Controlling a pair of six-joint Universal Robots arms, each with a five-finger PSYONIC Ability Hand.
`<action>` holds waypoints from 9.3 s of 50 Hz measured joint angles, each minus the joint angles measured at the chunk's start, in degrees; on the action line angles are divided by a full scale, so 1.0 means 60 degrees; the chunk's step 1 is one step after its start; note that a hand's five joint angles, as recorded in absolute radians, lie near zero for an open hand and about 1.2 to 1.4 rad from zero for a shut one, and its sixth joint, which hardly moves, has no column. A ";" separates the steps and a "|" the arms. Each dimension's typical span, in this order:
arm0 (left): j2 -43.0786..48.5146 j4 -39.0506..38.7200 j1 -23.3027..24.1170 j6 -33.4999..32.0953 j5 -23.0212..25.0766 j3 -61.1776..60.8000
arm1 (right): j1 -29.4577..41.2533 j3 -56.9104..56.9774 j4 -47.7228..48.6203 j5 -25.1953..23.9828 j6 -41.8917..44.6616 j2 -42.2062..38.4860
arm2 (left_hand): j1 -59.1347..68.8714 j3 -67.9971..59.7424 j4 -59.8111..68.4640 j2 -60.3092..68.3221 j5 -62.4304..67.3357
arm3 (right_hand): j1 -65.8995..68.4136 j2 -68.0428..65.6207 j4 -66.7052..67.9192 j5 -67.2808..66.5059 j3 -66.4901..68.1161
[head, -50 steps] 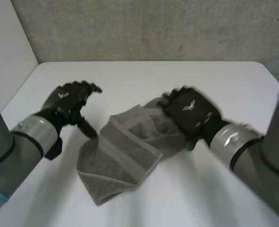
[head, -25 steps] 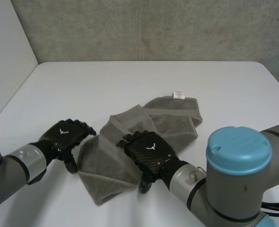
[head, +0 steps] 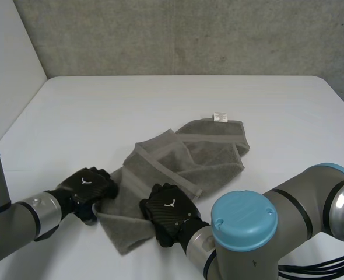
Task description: Fold the towel.
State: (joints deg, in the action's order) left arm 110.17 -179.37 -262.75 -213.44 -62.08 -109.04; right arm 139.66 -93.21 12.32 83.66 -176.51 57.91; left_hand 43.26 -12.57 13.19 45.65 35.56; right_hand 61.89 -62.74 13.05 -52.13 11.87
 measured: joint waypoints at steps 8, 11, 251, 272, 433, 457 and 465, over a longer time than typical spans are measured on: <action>0.0184 -0.0096 0.0252 0.0149 0.0291 0.0116 | -0.0683 0.0050 -0.0083 -0.0069 -0.0077 0.1074 | -0.0196 -0.0001 0.0000 -0.0581 -0.0567 | 0.2280 -0.1962 0.0000 -0.2316 0.0000; 0.0280 -0.0194 0.0475 0.0258 0.0306 0.0227 | -0.1291 0.0017 -0.0199 -0.0169 -0.0209 0.1775 | -0.0321 0.0000 0.0000 -0.0678 -0.0699 | 0.2280 -0.1962 0.0000 -0.2317 0.0000; -0.1767 -0.3943 -0.1046 0.2553 -0.0164 -0.0654 | -0.6521 -0.2045 -0.0550 -0.1828 0.3166 0.2146 | 0.5309 0.0000 -0.0001 0.4795 0.4981 | -0.4869 0.4835 0.0000 0.5148 0.0000; -0.2323 -0.3449 -0.1826 0.2554 0.0462 -0.1078 | -0.6332 -0.2181 -0.0631 -0.1682 0.0536 0.1762 | 0.5320 -0.0001 -0.0001 0.4795 0.4981 | -0.4662 0.4811 0.0000 0.4608 0.0000; 0.0614 -0.4258 -0.2215 0.1145 0.2071 0.0621 | -0.7371 -0.2427 -0.0150 -0.1775 0.1588 0.2546 | 0.3638 0.0000 -0.0001 0.3179 0.3263 | -0.0086 0.0159 0.0000 0.0102 0.0000; 0.1588 -0.4176 -0.2202 0.1105 0.2030 0.1158 | -0.7473 -0.2380 -0.0154 -0.1984 0.1635 0.2385 | 0.1204 -0.0001 -0.0001 0.0827 0.0684 | -0.1554 0.1445 0.0000 0.1582 0.0000; 0.1842 -0.4178 -0.2191 0.1106 0.1864 0.1370 | -0.7473 -0.2365 -0.0135 -0.1916 0.1708 0.2188 | 0.1193 -0.0001 -0.0001 0.0809 0.0752 | -0.2558 0.2538 0.0000 0.2668 0.0000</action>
State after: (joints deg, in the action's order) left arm 121.22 -204.45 -275.89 -206.81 -50.90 -100.82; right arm 94.82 -107.40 11.51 72.16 -166.26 71.04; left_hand 50.42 -12.57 13.18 50.50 40.06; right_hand 46.54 -47.51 13.05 -36.12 11.87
